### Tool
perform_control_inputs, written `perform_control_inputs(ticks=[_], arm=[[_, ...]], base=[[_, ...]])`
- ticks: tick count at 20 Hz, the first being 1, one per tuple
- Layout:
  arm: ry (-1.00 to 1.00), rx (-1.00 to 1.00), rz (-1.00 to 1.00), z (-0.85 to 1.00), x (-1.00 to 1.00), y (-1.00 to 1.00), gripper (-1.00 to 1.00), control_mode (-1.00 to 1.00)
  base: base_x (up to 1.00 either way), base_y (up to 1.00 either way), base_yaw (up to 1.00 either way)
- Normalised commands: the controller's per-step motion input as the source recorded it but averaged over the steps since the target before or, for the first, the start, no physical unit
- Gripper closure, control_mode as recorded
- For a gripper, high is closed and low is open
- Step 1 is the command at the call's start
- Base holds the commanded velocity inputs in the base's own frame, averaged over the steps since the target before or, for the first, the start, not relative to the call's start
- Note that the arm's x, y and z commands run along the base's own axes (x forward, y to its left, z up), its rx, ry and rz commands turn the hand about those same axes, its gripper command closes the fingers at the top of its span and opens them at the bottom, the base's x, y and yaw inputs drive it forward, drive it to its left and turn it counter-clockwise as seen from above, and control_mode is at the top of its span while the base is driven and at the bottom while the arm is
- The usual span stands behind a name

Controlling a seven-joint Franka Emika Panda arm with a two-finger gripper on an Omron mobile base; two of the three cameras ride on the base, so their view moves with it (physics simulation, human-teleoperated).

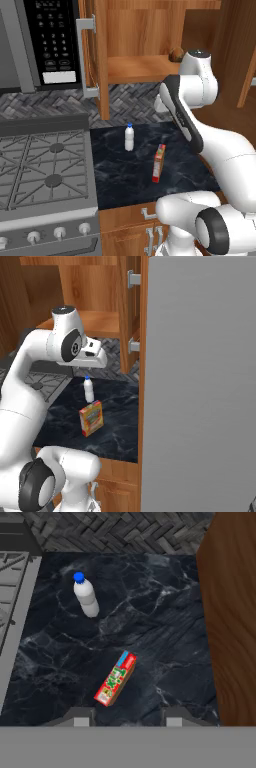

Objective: Pick the cereal and canned food from the counter and place them in the cabinets closest to them.

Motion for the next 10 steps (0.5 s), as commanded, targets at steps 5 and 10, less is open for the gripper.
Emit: perform_control_inputs(ticks=[5, 10], arm=[[-0.03, 0.0, 0.0, 0.0, -0.15, 0.0, -1.0, -1.0], [-0.06, 0.0, 0.02, -0.04, -0.37, 0.0, -1.0, -1.0]], base=[[0.0, 0.0, 0.0], [0.0, 0.0, 0.0]])
